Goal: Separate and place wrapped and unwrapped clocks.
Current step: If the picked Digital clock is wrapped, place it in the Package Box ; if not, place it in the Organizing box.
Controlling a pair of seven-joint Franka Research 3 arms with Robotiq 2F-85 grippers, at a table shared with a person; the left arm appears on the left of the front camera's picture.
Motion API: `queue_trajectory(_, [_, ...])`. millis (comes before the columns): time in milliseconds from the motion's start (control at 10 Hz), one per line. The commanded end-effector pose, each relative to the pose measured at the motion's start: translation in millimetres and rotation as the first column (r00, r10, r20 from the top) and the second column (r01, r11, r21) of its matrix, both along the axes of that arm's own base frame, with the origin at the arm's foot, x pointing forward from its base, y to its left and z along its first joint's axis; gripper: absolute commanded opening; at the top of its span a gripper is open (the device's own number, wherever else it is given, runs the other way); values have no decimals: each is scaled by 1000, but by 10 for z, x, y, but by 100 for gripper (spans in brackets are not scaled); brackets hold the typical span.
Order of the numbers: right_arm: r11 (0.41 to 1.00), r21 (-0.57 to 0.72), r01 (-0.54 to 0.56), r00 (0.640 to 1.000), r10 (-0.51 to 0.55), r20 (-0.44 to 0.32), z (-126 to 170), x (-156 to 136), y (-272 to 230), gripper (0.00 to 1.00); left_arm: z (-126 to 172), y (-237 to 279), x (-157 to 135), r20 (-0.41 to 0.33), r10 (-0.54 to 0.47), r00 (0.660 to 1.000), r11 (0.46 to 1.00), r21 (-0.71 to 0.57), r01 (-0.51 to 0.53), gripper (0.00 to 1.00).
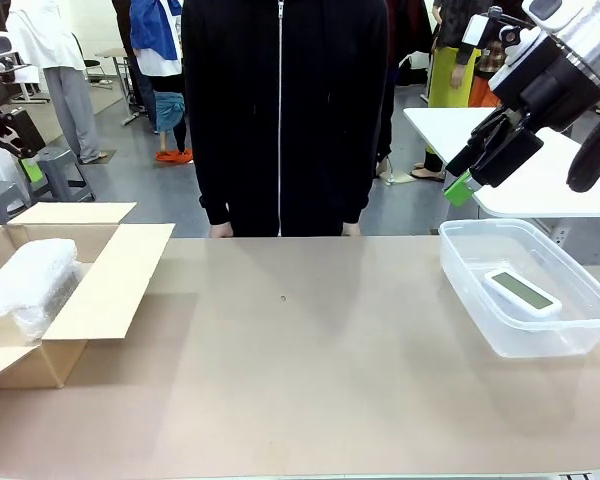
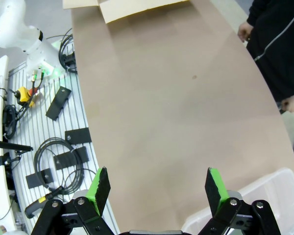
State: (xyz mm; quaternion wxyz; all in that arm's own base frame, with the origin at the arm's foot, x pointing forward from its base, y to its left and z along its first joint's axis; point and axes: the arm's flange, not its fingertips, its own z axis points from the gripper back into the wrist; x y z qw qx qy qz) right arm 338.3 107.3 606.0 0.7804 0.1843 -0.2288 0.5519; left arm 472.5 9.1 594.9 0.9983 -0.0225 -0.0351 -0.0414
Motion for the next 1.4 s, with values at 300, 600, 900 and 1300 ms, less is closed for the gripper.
queue_trajectory(300, [1000, 15, -11, 1000, 11, -1, -6, 9, 0, 100, -12, -8, 3, -4, -2, 1000, 1000, 0, 2, 100])
queue_trajectory(600, [1000, 15, -11, 1000, 11, -1, -6, 9, 0, 100, -12, -8, 3, -4, -2, 1000, 1000, 0, 2, 100])
queue_trajectory(900, [1000, 15, -11, 1000, 11, -1, -6, 9, 0, 100, -12, -8, 3, -4, -2, 1000, 1000, 0, 2, 100])
queue_trajectory(1300, [1000, 15, -11, 1000, 11, -1, -6, 9, 0, 100, -12, -8, 3, -4, -2, 1000, 1000, 0, 2, 100])
